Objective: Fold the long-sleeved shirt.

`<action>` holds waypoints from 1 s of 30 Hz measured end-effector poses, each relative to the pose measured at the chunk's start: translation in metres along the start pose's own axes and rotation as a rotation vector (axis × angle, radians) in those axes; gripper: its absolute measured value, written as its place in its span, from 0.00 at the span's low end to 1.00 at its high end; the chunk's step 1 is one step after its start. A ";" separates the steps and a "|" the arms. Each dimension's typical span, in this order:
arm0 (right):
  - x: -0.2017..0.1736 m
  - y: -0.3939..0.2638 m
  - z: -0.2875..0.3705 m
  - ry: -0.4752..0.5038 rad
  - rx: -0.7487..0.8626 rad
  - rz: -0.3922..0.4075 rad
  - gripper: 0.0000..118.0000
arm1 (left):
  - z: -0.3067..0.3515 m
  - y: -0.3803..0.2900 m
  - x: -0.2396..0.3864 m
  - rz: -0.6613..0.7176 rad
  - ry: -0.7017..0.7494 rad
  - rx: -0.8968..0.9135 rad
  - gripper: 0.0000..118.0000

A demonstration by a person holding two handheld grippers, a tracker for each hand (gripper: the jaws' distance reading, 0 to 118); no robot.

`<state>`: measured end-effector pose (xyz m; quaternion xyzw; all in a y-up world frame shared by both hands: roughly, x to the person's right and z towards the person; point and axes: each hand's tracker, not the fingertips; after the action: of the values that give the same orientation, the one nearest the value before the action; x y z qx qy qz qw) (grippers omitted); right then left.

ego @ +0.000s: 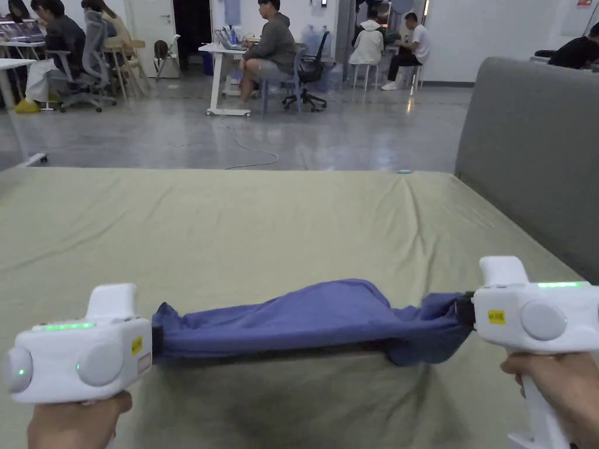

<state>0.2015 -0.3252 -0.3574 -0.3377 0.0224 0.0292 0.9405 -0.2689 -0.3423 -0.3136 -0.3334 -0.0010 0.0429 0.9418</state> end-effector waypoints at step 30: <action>-0.011 -0.035 0.028 0.046 -0.126 0.094 0.00 | 0.029 -0.042 -0.002 -0.039 -0.063 -0.043 0.00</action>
<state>0.1940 -0.3349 -0.3125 -0.3952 0.0581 0.0667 0.9143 -0.2688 -0.3571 -0.2642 -0.3519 -0.0380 0.0348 0.9346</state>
